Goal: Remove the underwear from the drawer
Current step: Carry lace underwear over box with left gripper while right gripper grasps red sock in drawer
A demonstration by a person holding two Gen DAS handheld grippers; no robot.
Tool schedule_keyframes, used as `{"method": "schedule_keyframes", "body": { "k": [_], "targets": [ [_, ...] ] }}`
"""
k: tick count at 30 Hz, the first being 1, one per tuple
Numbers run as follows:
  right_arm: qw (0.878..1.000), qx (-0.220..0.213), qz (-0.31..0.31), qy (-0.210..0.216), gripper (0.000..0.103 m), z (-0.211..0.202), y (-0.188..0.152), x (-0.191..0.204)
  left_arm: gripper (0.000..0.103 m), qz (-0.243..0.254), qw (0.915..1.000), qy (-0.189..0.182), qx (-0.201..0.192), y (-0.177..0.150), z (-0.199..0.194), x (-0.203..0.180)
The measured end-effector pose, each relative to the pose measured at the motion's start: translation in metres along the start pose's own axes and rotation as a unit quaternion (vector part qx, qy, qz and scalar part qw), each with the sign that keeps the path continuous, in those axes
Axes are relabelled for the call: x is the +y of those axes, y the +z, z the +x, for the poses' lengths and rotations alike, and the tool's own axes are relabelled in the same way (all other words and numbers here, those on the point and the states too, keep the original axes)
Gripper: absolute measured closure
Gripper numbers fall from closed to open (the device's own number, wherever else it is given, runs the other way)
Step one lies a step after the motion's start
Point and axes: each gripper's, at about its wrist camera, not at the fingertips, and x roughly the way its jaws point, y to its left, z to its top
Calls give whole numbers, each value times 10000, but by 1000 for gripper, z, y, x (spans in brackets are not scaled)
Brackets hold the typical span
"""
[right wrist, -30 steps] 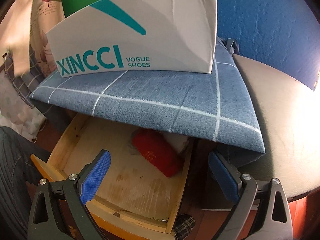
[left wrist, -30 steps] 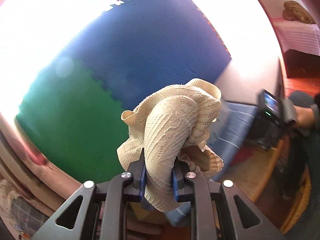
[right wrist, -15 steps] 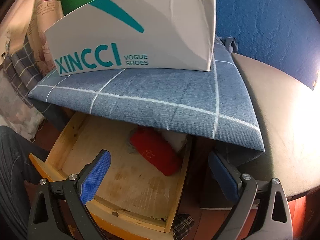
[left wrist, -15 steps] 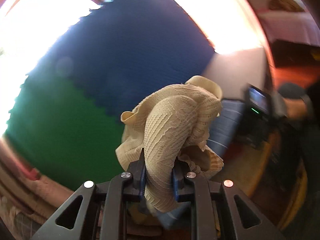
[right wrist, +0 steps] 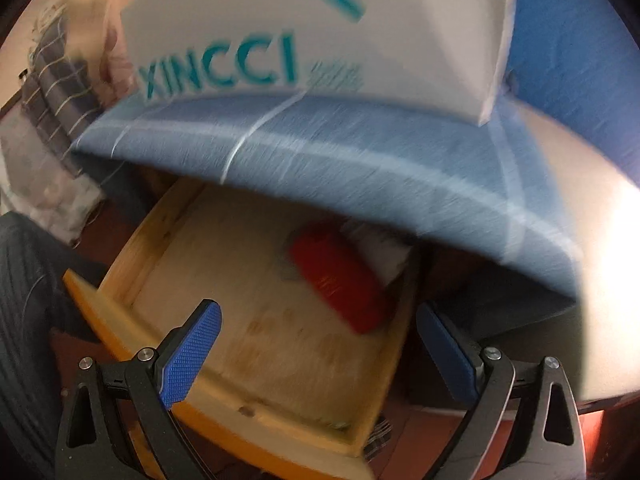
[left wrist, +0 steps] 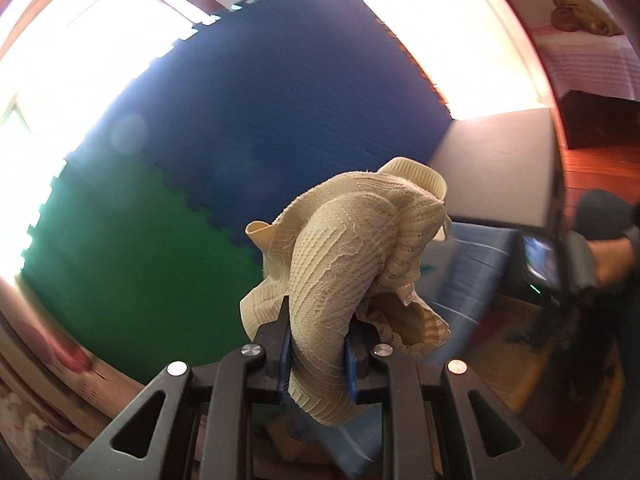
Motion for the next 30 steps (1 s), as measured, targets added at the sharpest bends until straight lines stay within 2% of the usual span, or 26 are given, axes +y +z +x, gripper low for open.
{"method": "schedule_keyframes", "body": {
  "k": [3,7,10,12,15,18,22,25,30],
  "targets": [
    [9992,324,-7,230,6,14,0,3,82,-79,9999,84,24,16,25,26],
    [9978,567,1,346,6,27,0,-1,82,-404,9988,-128,225,37,69,47],
    [9968,658,247,381,6,32,-2,-11,82,-631,9970,-329,298,48,94,53],
    [9969,617,323,355,6,31,-3,-13,82,-868,9938,-602,349,51,113,57],
    [9977,603,81,292,6,35,0,-4,82,-1243,9861,-999,459,52,146,57],
    [9941,834,-689,6,6,54,1,22,82,-1195,9845,-1044,742,43,177,47],
    [9853,837,-1475,-198,6,68,0,49,82,-1120,9824,-1102,1007,25,204,36],
    [9740,751,-2049,-613,7,77,0,59,82,-1243,9789,-1115,1180,8,220,42],
    [9603,547,-2354,-1396,9,87,1,53,82,-1305,9759,-969,1459,-8,247,41]
  ]
}}
